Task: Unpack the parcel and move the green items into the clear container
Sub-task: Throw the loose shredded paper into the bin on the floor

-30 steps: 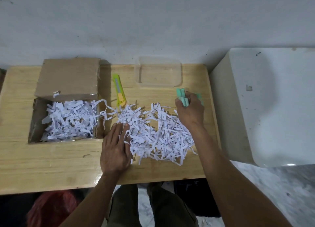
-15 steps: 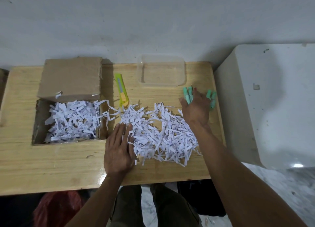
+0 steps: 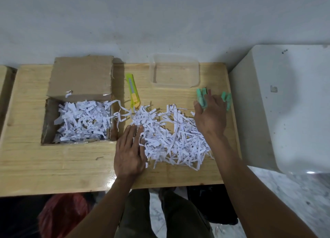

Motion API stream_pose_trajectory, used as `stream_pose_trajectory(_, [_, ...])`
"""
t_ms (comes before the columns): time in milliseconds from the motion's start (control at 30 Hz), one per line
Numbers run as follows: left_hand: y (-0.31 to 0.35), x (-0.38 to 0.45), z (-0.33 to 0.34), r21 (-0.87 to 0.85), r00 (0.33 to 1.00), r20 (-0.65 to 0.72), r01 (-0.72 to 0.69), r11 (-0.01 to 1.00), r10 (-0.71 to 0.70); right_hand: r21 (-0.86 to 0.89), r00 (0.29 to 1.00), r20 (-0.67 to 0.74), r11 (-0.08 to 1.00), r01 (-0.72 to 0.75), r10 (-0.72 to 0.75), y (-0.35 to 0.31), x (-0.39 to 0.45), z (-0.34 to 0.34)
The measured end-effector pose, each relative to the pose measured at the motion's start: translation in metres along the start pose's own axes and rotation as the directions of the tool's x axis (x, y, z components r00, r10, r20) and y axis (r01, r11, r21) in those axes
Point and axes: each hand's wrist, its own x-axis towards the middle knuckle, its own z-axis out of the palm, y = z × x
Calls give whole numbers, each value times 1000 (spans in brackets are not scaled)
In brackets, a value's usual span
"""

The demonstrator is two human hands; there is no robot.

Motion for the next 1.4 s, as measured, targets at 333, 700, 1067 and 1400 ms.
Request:
stream_pose_trajectory(333, [14,12,-26,-221,991,-99,-113,969,93,35,972,-9,972,234,-234,29,-83,-11])
stream_pose_trajectory(700, [24,35,-9,91,966,226,-152,984,128,-171,931,260,937,305,-255,22,-108,26])
stream_pose_trajectory(1067, [31,21,9,231,978,-13,-198,953,206,-279,907,-105,888,367,-408,30,-115,51])
stream_pose_trajectory(1400, [34,23,20,192,973,-116,-174,966,199,-172,908,-112,908,382,-403,30,-116,55])
